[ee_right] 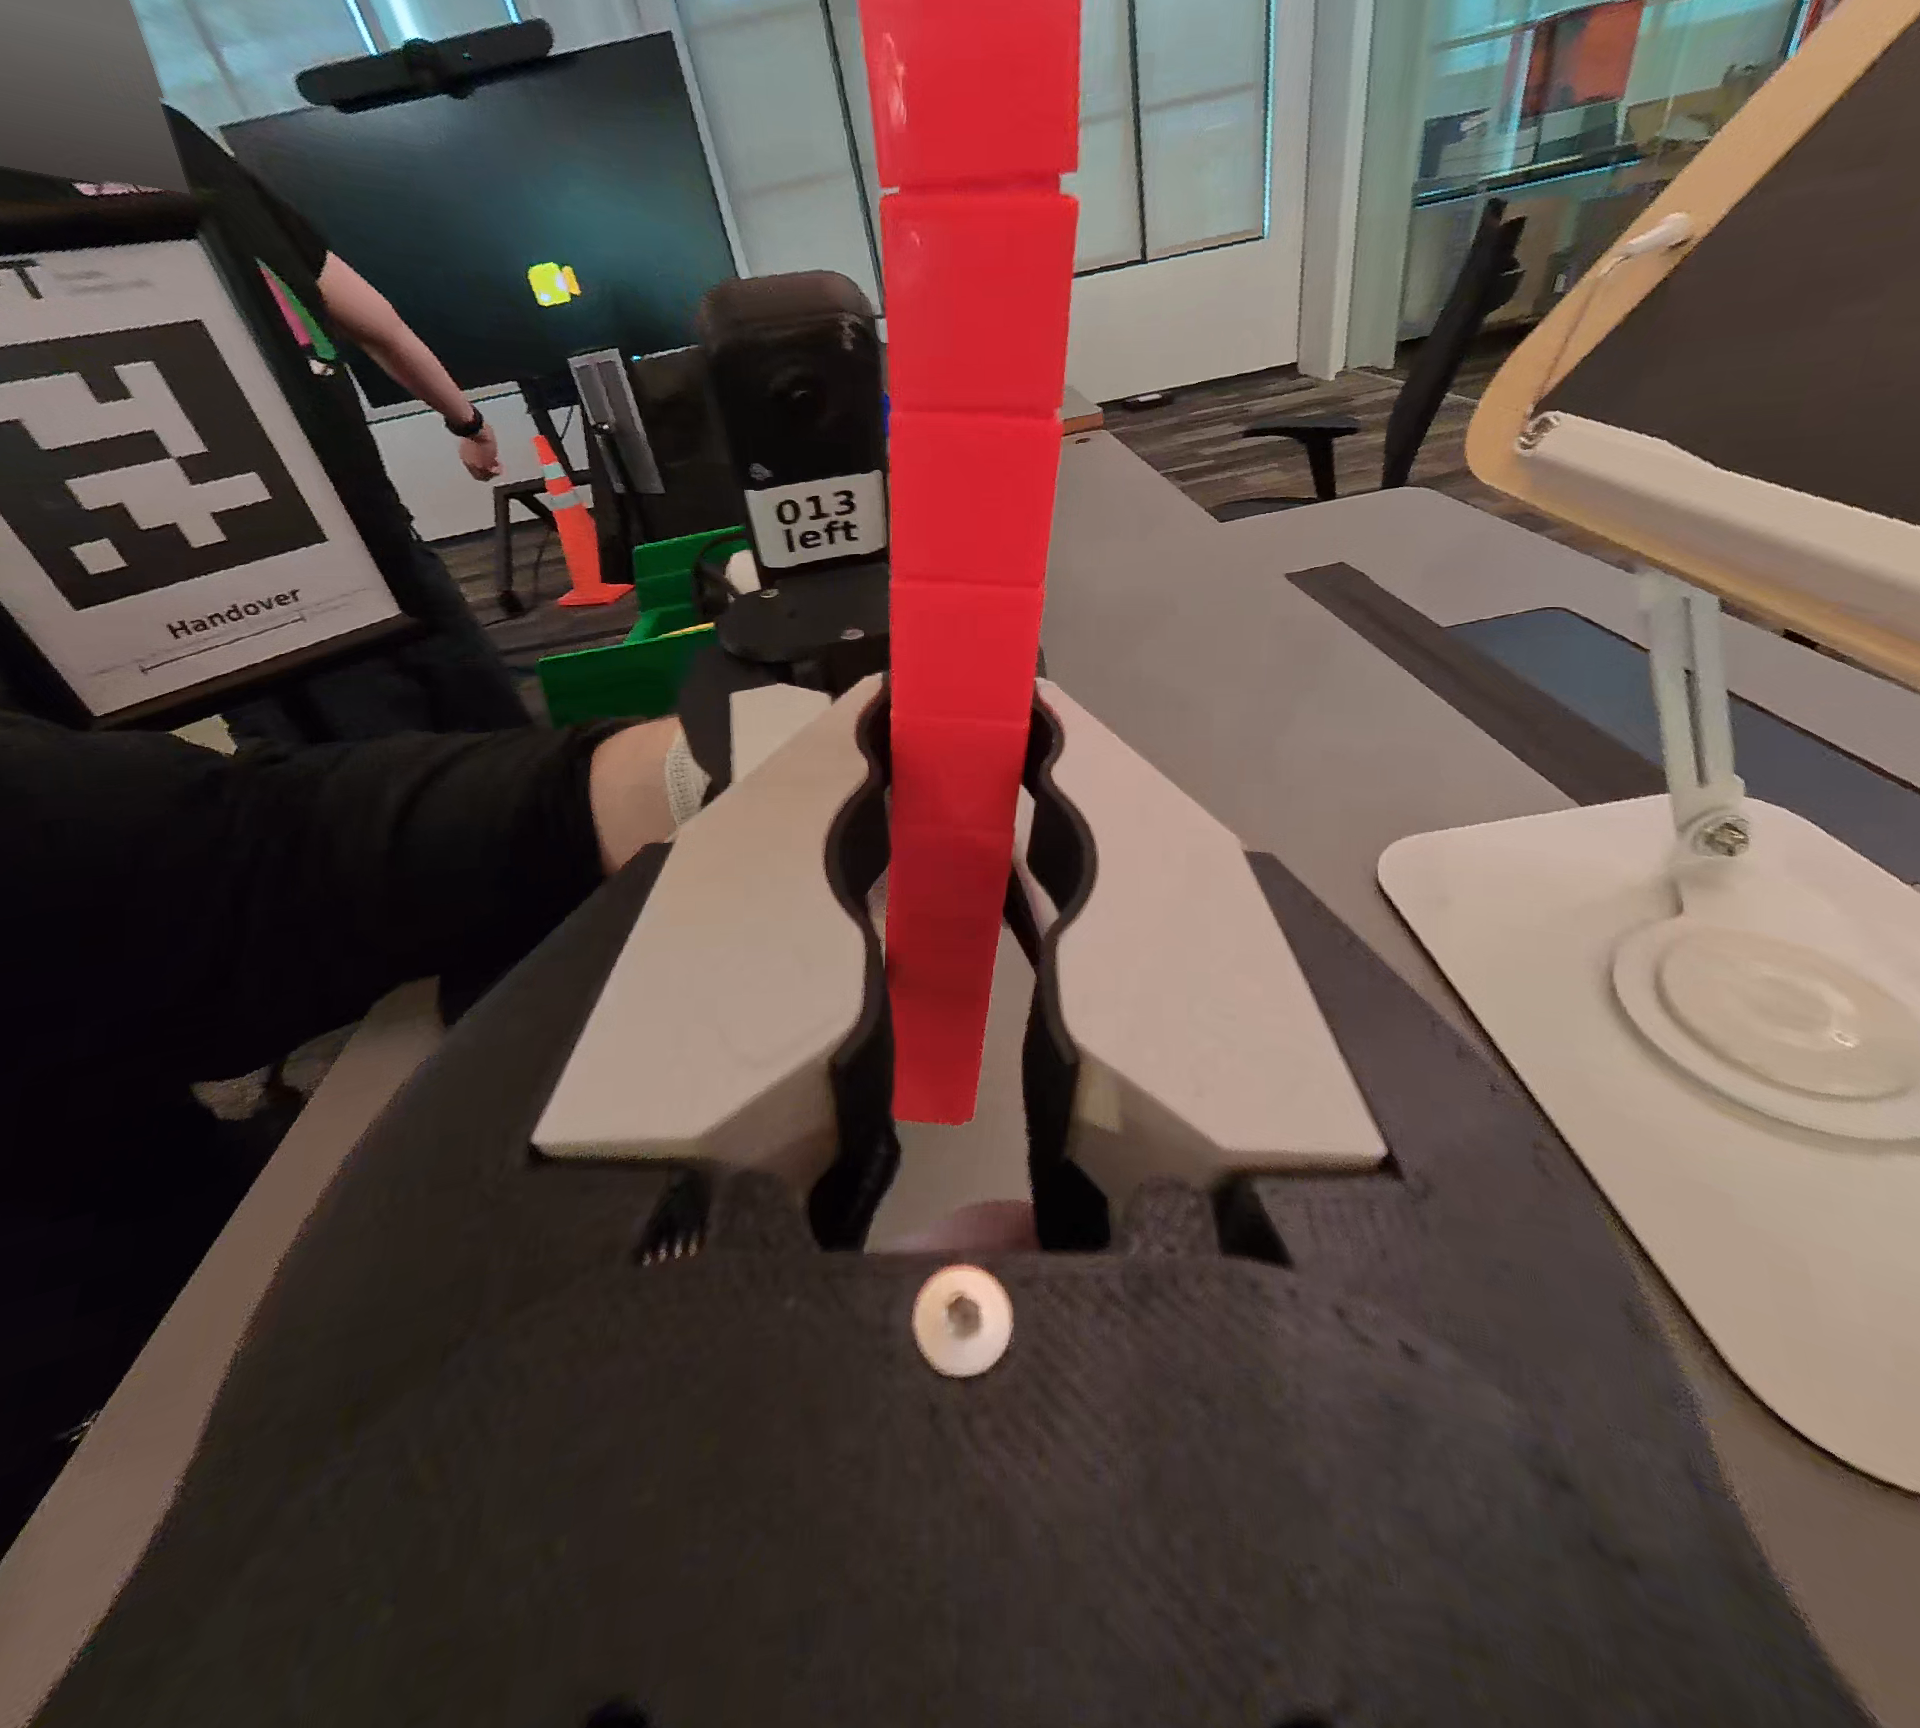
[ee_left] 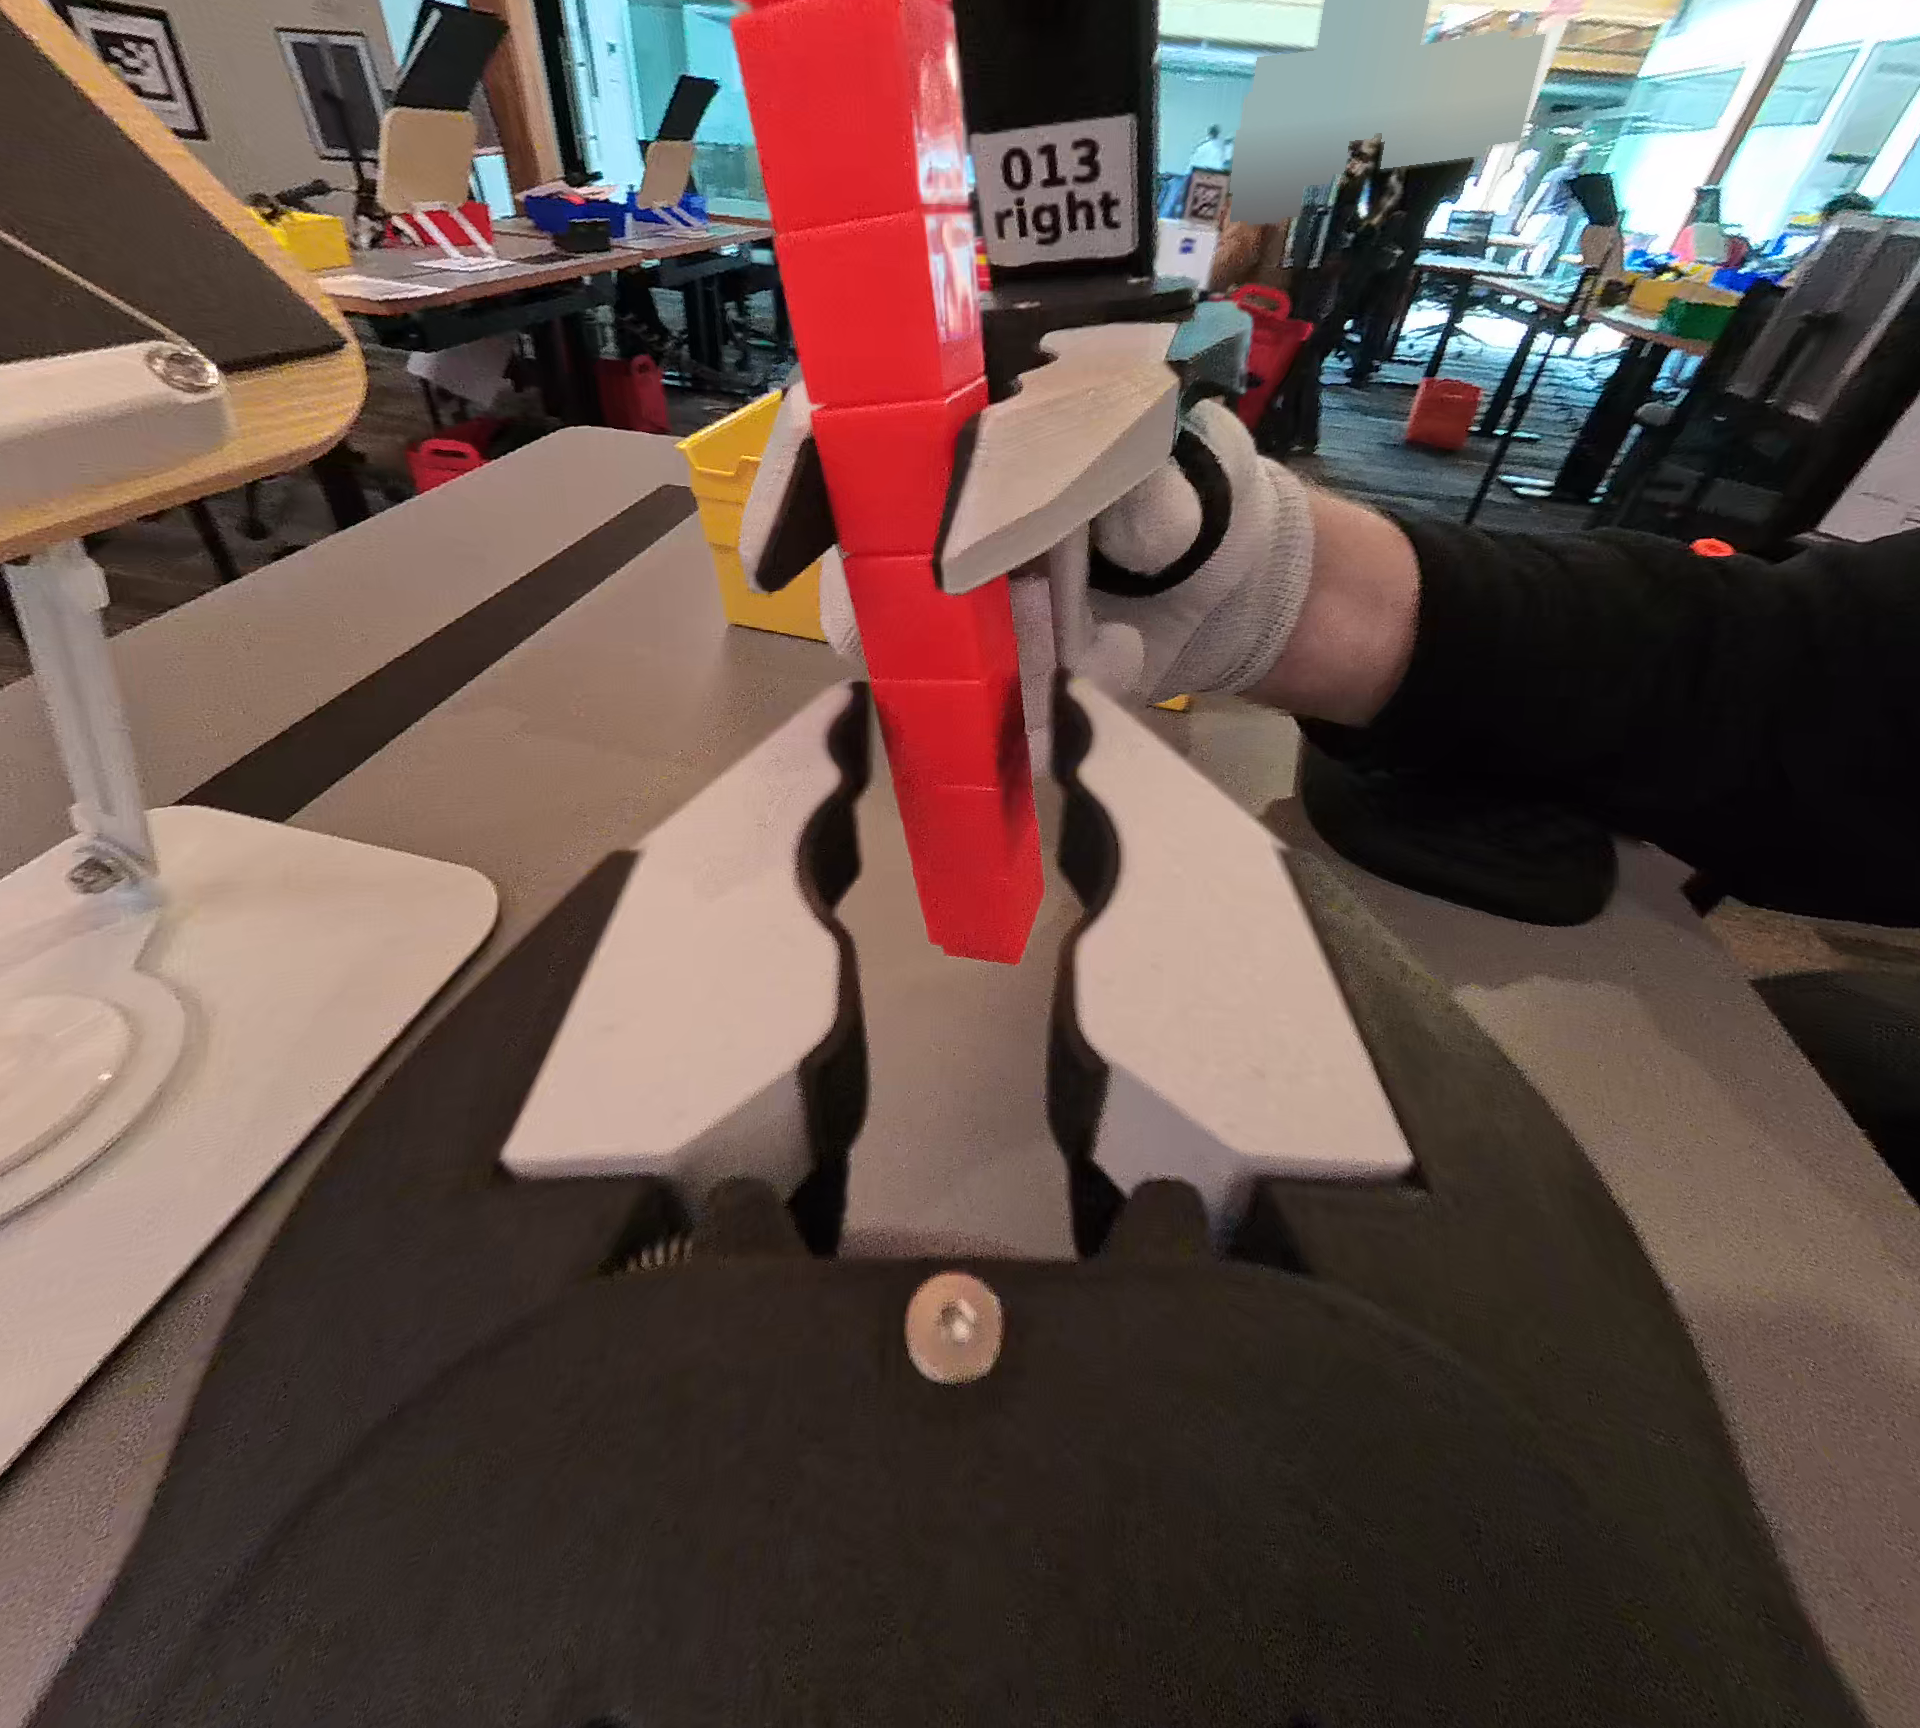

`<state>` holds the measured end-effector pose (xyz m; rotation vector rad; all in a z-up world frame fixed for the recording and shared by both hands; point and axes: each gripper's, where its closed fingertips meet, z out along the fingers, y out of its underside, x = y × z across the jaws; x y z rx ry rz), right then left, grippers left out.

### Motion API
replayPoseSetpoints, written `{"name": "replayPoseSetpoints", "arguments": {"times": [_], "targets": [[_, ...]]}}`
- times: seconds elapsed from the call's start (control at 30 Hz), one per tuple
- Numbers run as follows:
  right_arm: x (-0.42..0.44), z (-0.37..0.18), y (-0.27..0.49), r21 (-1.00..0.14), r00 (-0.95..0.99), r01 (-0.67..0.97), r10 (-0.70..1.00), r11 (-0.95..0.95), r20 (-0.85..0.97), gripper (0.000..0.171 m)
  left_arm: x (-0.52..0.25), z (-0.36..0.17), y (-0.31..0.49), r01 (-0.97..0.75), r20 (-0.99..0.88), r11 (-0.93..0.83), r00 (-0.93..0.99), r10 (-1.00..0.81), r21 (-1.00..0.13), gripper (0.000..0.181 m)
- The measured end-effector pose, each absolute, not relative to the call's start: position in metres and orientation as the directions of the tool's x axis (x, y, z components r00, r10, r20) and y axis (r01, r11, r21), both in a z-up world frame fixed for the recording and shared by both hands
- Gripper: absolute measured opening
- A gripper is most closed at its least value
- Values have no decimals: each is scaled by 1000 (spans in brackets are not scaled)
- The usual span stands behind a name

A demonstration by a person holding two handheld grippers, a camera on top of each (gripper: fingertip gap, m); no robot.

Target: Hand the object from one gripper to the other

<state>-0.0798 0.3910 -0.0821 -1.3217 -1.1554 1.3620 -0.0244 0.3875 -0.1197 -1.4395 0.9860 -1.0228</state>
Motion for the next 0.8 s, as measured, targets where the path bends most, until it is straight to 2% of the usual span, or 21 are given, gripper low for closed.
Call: {"name": "replayPoseSetpoints", "arguments": {"times": [0.03,0.17,0.2,0.23,0.3,0.37,0.47,0.53,0.73,0.8], "targets": [[-80,-81,389,-985,-43,8,984,-170,-171,20,-25,-119,387,-33,88,-101,283,-955,-994,26],[-81,-75,390,-989,-15,-21,990,-143,-143,21,-27,-115,385,-6,126,-132,261,-957,-991,23],[-80,-72,395,-991,26,-43,991,-127,-128,28,-29,-112,386,3,135,-139,263,-955,-990,23],[-79,-70,401,-993,76,-50,991,-105,-109,44,-31,-108,386,26,153,-152,255,-955,-988,22],[-75,-71,415,-999,212,7,976,40,41,62,-37,-101,387,68,190,-178,251,-949,-982,20],[-71,-69,418,-973,291,86,929,214,230,57,-43,-98,393,96,233,-215,263,-936,-972,20],[-69,-69,421,-899,355,194,827,392,437,63,-47,-100,399,102,272,-253,281,-921,-962,20],[-70,-74,427,-918,368,204,843,339,393,63,-49,-104,403,96,293,-277,302,-907,-956,20],[-57,-80,444,-999,314,28,948,39,46,70,-66,-99,413,119,285,-260,359,-889,-958,20],[-48,-81,457,-1000,345,10,939,6,9,77,-76,-96,417,125,274,-244,386,-881,-962,20]]}}
